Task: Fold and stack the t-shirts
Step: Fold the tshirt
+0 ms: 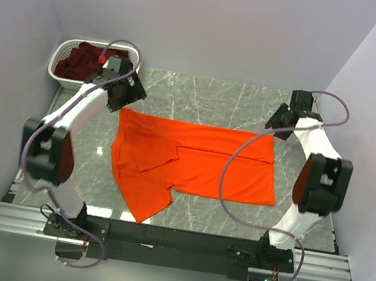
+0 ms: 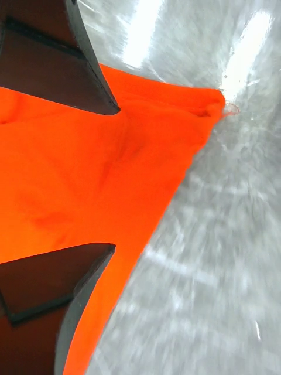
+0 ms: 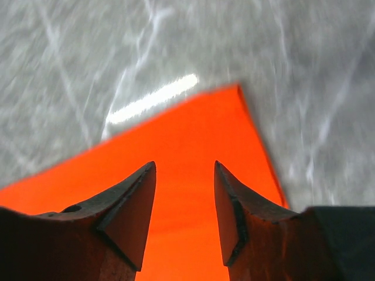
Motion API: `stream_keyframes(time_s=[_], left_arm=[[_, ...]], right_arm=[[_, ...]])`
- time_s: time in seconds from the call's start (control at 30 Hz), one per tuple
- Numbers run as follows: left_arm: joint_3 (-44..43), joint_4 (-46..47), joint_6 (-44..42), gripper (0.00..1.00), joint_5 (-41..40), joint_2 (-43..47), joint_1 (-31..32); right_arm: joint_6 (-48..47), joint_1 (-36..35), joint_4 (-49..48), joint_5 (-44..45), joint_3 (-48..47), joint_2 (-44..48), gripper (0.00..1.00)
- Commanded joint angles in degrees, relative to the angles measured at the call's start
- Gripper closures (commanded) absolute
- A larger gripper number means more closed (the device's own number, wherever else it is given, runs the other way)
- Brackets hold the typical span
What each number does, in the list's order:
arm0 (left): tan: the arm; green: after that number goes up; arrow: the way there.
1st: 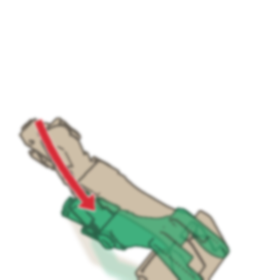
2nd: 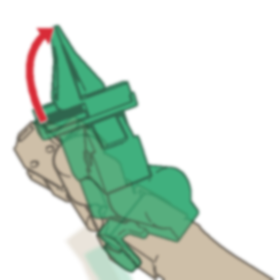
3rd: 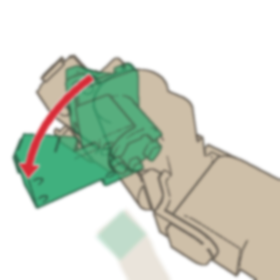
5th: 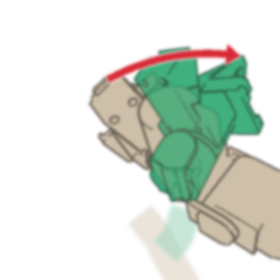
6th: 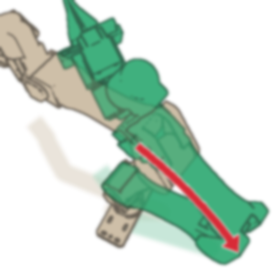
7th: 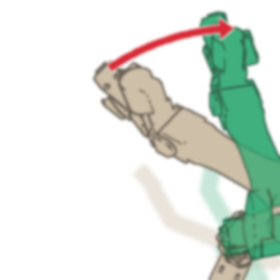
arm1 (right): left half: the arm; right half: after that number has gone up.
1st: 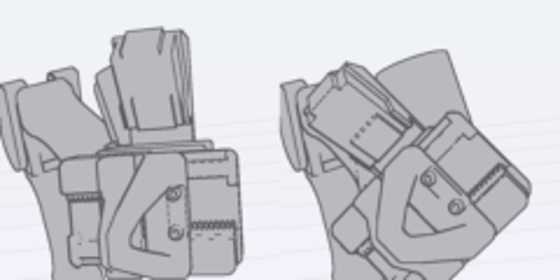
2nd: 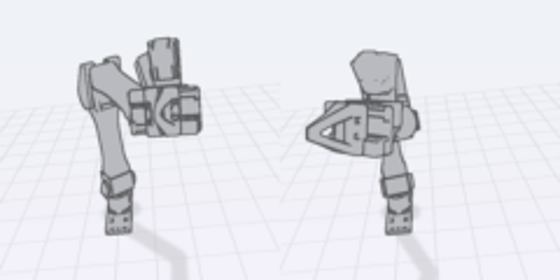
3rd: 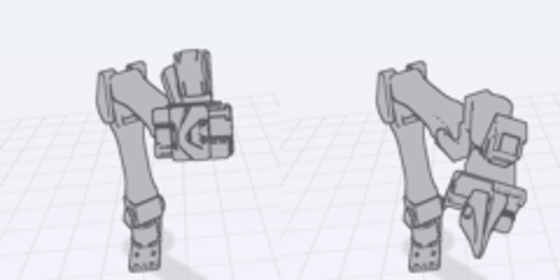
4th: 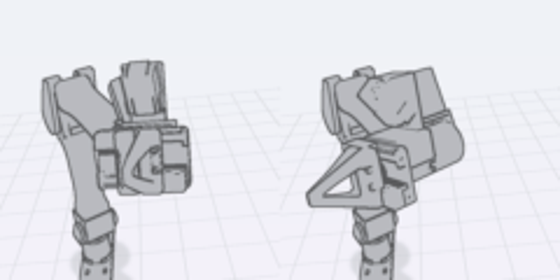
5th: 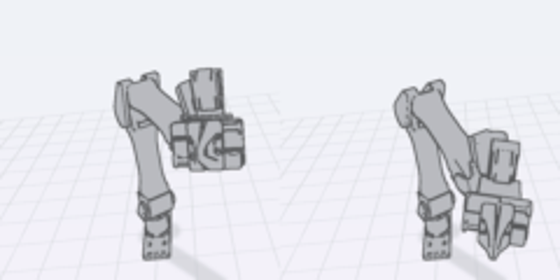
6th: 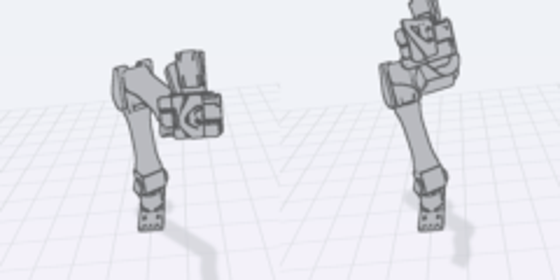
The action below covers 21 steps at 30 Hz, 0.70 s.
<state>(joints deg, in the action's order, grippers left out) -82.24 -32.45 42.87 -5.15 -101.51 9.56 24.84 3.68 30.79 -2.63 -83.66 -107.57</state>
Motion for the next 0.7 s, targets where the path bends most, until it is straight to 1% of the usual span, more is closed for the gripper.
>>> stream_keyframes(time_s=[0.0,0.03,0.07,0.1,0.13,0.17,0.2,0.23,0.27,0.33,0.37,0.4,0.47,0.57,0.67], left_arm=[[5.56,-4.55,1.95,0.03,-5.22,10.79,1.33],[7.68,-5.6,2.47,0.02,-6.53,14.73,1.42],[12.14,-6.04,3.44,0.03,-7.15,16.77,1.6],[14.45,-6.57,3.79,0.05,-7.68,18.79,1.6],[16.82,-7.36,4.15,0.07,-8.38,22.55,1.69],[21.28,-7.63,4.5,0.08,-8.39,24.33,1.6],[23.42,-7.98,4.67,0.12,-8.39,26.09,1.69],[25.44,-8.51,4.85,0.14,-8.3,29.06,1.69],[29.11,-8.6,5.03,0.19,-7.69,30.48,1.69],[32.39,-8.77,5.12,0.25,-7.51,33.99,1.6],[35.27,-8.43,5.12,0.29,-6.99,34.88,1.69],[36.61,-8.16,5.12,0.33,-6.63,35.68,1.69],[39.24,-7.29,5.29,0.39,-5.58,37.17,1.69],[41.62,-5.44,5.55,0.42,-3.74,37.97,1.69],[42.07,-4.21,5.91,0.45,-2.15,36.48,1.69]], right_arm=[[1.35,-1.83,-1.96,-0.18,8.3,9.54,0.46],[1.52,-2.1,-1.52,0.0,10.25,10.96,0.46],[1.7,-2.45,-1.6,0.0,12.36,12.46,0.45],[2.14,-3.06,-1.87,-0.18,16.82,15.86,0.45],[2.4,-3.42,-2.48,-0.27,19.12,17.73,0.44],[2.58,-3.42,-2.92,-0.35,21.23,19.57,0.44],[2.84,-3.42,-3.19,-0.62,25.26,23.07,0.44],[2.93,-4.9,-3.54,-0.97,27.04,24.67,0.44],[2.85,-5.17,-3.54,-1.06,30.1,27.73,0.44],[2.15,-6.22,-2.84,-0.53,32.84,30.47,0.45],[1.97,-6.41,-2.75,-0.62,34.07,31.79,0.45],[1.62,-6.58,-2.57,-0.79,36.61,34.33,0.45],[1.18,-6.58,-2.4,-1.15,40.22,37.67,0.46],[0.83,-6.5,-2.92,-1.06,44.18,40.67,0.47],[0.74,-6.41,-3.45,-1.76,46.56,41.91,0.5]])
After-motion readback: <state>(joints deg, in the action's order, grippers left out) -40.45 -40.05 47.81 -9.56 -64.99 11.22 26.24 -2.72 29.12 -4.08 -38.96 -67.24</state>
